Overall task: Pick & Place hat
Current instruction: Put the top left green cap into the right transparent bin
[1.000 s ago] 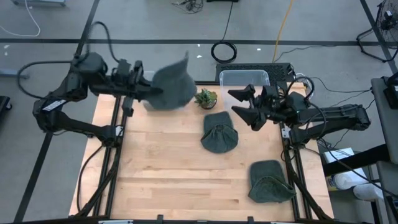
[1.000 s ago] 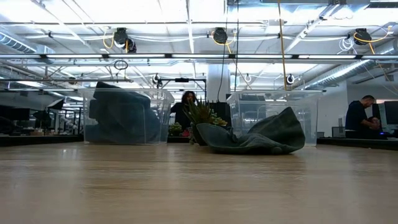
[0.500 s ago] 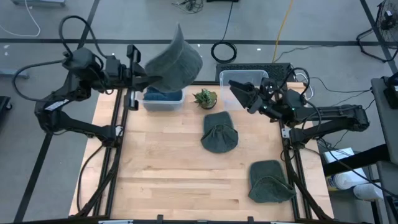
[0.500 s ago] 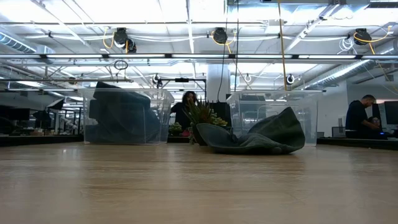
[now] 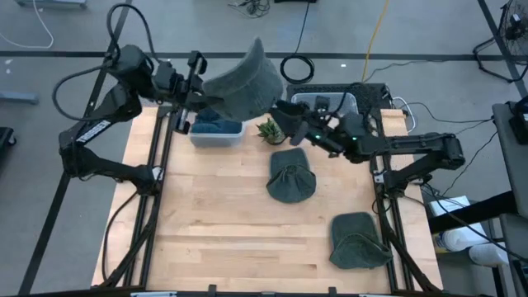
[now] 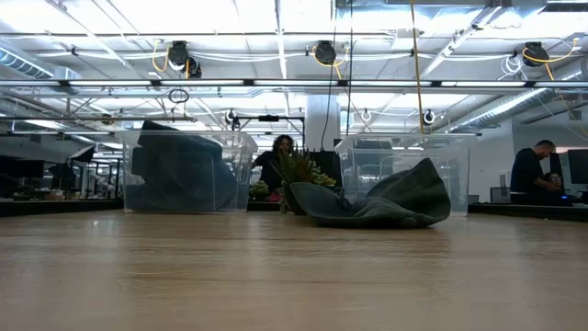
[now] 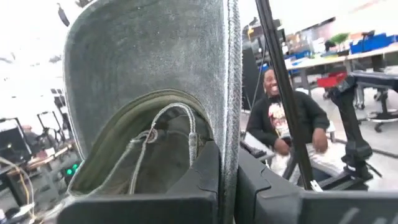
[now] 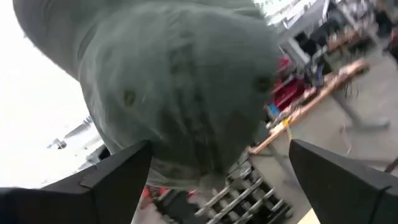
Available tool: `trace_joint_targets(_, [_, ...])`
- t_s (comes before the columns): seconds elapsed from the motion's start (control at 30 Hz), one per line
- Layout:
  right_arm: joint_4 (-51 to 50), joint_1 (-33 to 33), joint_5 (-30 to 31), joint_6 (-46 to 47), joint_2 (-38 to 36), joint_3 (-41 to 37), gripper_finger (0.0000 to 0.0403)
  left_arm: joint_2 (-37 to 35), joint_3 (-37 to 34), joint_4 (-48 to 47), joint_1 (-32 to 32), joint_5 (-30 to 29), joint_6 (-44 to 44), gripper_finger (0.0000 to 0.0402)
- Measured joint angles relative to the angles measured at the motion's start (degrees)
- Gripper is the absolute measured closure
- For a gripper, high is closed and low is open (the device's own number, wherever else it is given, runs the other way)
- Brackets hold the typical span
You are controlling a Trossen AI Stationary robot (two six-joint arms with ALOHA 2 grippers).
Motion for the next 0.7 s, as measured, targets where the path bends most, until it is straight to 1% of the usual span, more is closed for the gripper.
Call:
trace_joint_targets(0.1, [3.7,0.0,0.0,-4.9,3.1,2.7,0.0032,1.0,0.0,4.2,1.6,1.9,-2.6,0.0391])
trace_joint_targets(0.2, [4.7,-0.3,0.1,-7.9,4.2,3.6,0.0032,1.3,0.0,8.0,3.1,3.7,-5.1,0.0391])
trace_joint_targets(0.33, [4.4,-1.1,-0.3,-7.6,4.5,3.6,0.0032,1.1,0.0,11.5,4.2,4.0,-6.8,0.0391])
trace_joint_targets(0.43, [5.0,-1.1,-4.3,-8.1,4.5,3.6,0.0032,1.0,0.0,12.7,5.1,4.0,-8.2,0.0391])
trace_joint_targets(0.53, [8.2,-0.6,-7.7,-10.7,4.5,3.6,0.0032,0.9,0.0,13.5,5.5,2.4,-8.9,0.0391])
trace_joint_targets(0.6, [10.8,-0.6,-9.1,-13.1,4.4,3.6,0.0032,0.9,0.0,13.5,5.5,1.2,-9.1,0.0391])
trace_joint_targets(0.7, [11.5,-0.9,-9.0,-16.9,4.3,3.6,0.0032,1.0,0.0,14.7,5.0,0.9,-11.0,0.0391])
